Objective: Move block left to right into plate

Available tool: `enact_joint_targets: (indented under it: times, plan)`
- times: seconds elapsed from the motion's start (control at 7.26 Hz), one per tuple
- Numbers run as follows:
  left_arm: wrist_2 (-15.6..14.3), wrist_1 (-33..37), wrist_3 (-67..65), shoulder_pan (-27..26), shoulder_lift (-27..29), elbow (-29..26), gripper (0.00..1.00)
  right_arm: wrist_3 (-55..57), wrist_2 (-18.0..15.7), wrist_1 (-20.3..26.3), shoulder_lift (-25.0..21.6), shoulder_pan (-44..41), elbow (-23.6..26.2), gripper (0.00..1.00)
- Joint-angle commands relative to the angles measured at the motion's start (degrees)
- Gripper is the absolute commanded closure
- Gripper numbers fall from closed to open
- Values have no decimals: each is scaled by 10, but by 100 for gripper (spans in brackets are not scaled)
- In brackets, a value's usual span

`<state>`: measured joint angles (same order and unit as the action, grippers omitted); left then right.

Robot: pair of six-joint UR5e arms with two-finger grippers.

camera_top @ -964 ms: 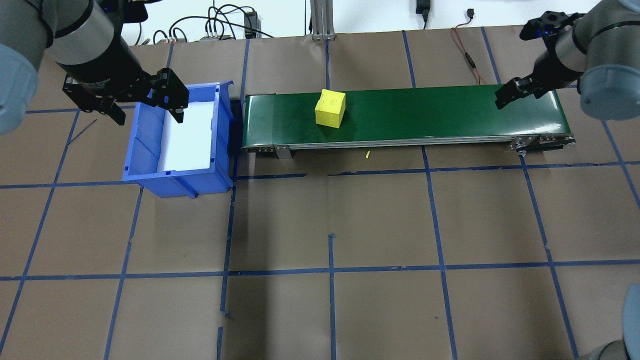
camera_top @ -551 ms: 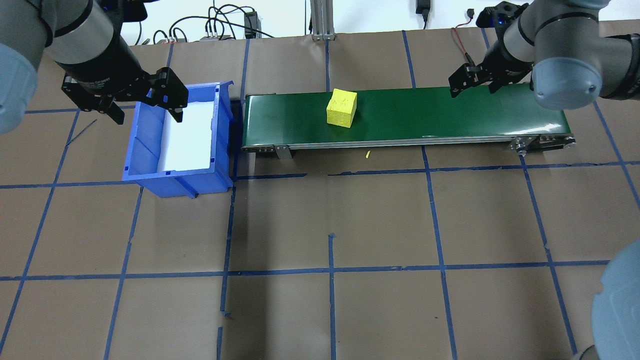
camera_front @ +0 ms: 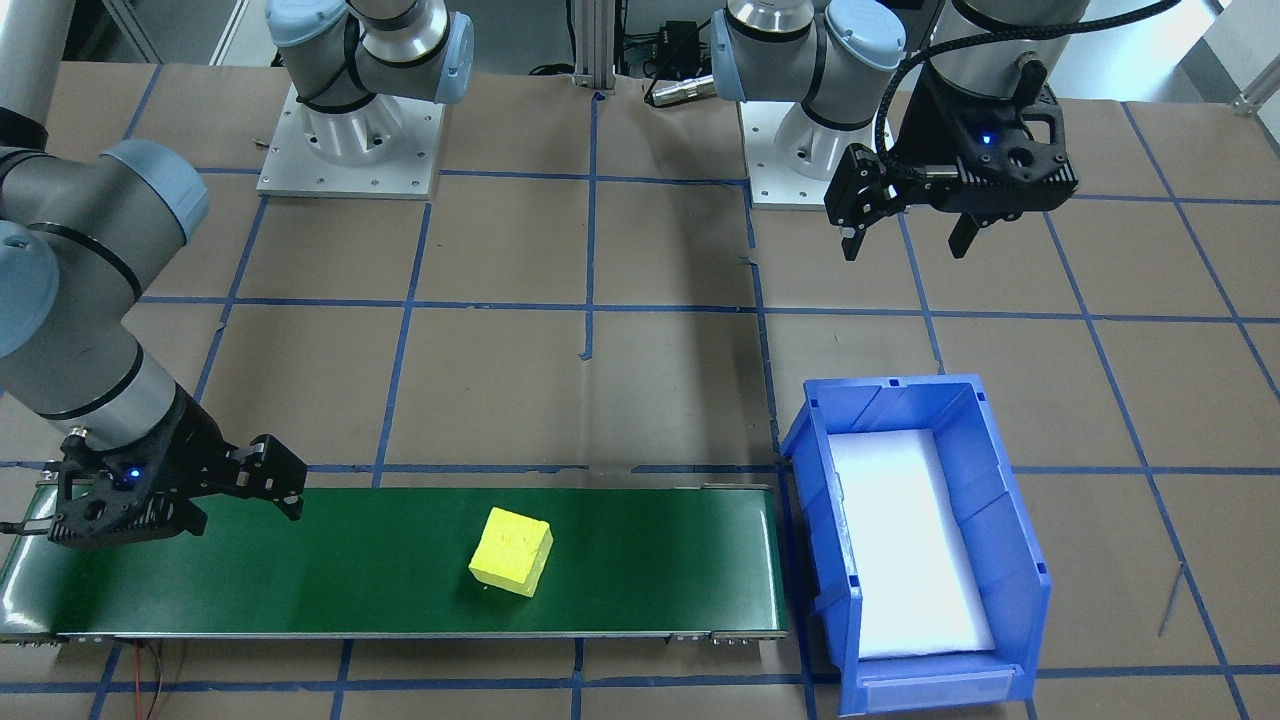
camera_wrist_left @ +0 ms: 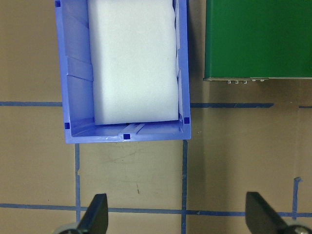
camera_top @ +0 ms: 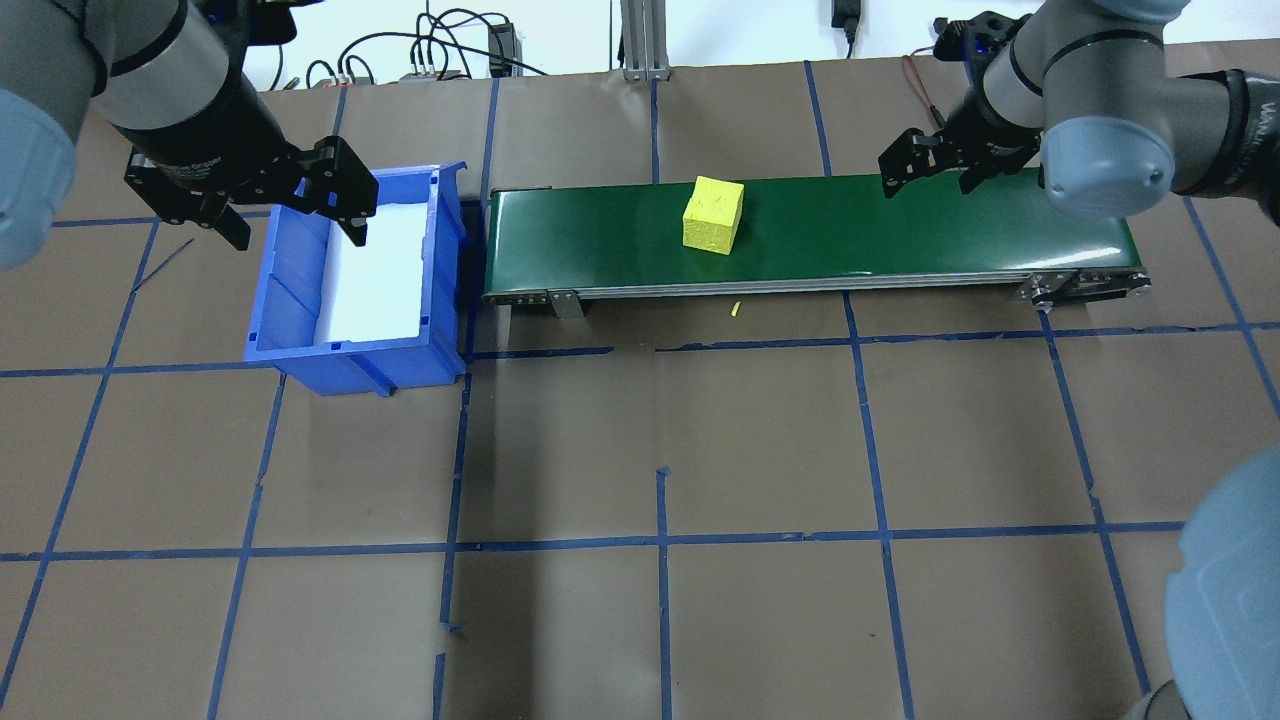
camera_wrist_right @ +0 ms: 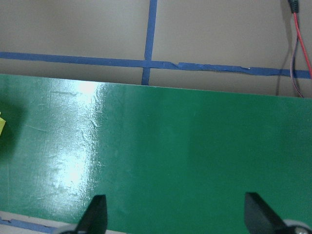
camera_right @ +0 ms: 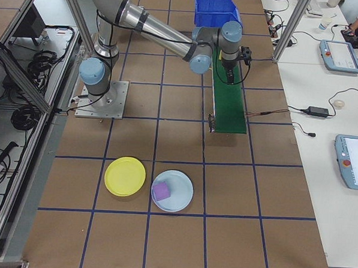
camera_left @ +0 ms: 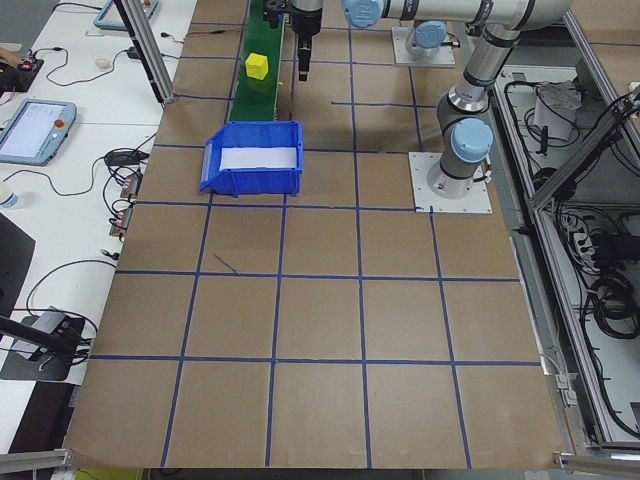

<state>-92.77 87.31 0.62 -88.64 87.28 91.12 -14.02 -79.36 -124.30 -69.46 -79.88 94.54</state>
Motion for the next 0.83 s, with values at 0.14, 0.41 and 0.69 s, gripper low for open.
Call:
enact_joint_targets:
  times: [0.14, 0.41, 0.69]
  plan:
    - [1, 1, 0, -1, 0, 1, 0, 50, 0, -1, 6, 0, -7, 0]
    - [1, 1, 0, -1, 0, 1, 0, 69, 0, 1, 20, -9, -16, 0]
    - [2, 0, 0, -1, 0, 1, 0, 129, -2, 16, 20, -48, -17, 0]
